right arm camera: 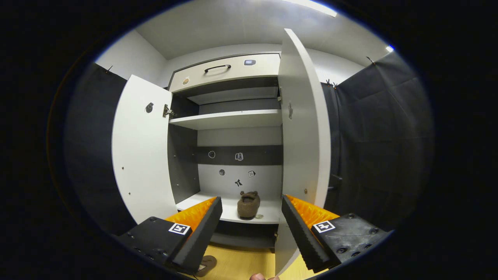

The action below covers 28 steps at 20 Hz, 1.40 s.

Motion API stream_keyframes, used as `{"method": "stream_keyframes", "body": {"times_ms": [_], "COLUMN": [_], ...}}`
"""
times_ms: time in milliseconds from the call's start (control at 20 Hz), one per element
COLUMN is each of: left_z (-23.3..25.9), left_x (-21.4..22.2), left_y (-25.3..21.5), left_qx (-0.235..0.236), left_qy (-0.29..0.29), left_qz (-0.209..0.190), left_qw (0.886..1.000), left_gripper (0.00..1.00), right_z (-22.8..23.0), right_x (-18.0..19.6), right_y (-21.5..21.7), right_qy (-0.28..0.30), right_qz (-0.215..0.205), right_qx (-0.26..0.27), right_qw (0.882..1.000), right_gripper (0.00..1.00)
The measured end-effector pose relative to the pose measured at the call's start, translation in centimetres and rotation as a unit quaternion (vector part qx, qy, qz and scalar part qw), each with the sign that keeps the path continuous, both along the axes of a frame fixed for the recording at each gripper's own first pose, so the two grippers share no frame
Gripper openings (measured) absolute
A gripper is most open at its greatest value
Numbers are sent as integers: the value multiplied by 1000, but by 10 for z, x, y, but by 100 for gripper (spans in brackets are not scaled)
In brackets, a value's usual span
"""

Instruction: Grab one shoe with the right hand and put it into the shoe cabinet, grab the other shoe with the left hand and put it into the shoe cabinet; then close the right door with the right hand and the left door with the left hand.

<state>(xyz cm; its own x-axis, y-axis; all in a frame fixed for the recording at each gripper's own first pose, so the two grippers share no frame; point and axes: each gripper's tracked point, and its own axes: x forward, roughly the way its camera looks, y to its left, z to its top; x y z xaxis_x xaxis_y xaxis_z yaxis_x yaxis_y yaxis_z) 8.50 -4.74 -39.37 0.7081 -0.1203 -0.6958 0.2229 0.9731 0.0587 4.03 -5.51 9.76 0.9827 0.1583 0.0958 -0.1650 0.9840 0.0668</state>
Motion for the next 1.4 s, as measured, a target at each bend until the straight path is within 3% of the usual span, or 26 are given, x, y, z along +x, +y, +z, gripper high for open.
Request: {"method": "stream_keyframes", "body": {"times_ms": [150,300,400,500,650,950,1200,1400], "left_z": [-14,-13,-14,-11,11,88,173,248], "left_x": [25,44,52,54,50,42,44,50], "left_y": [-2,-10,-11,-11,-8,-20,-25,-32], "left_qx": [-2,-5,4,4,16,-8,0,-25], "left_qy": [-9,-31,-41,-44,-59,-77,-105,-135], "left_qz": [14,6,11,26,32,18,28,40], "left_qw": [1000,999,999,999,998,997,994,990], "left_gripper": [63,61,54,39,15,11,10,8], "right_z": [-14,-21,-27,-31,-36,-42,-42,-44], "right_x": [-12,-18,-20,-21,-19,-16,-13,-13], "right_y": [-18,-38,-50,-61,-75,-92,-105,-116], "right_qy": [11,15,22,28,28,34,36,35], "right_qz": [-14,-34,-45,-52,-61,-73,-86,-96], "right_qx": [-12,-24,-21,-19,-23,-6,5,4], "right_qw": [1000,999,999,998,997,997,996,995], "right_gripper": [98,99,99,95,99,99,99,99]}}
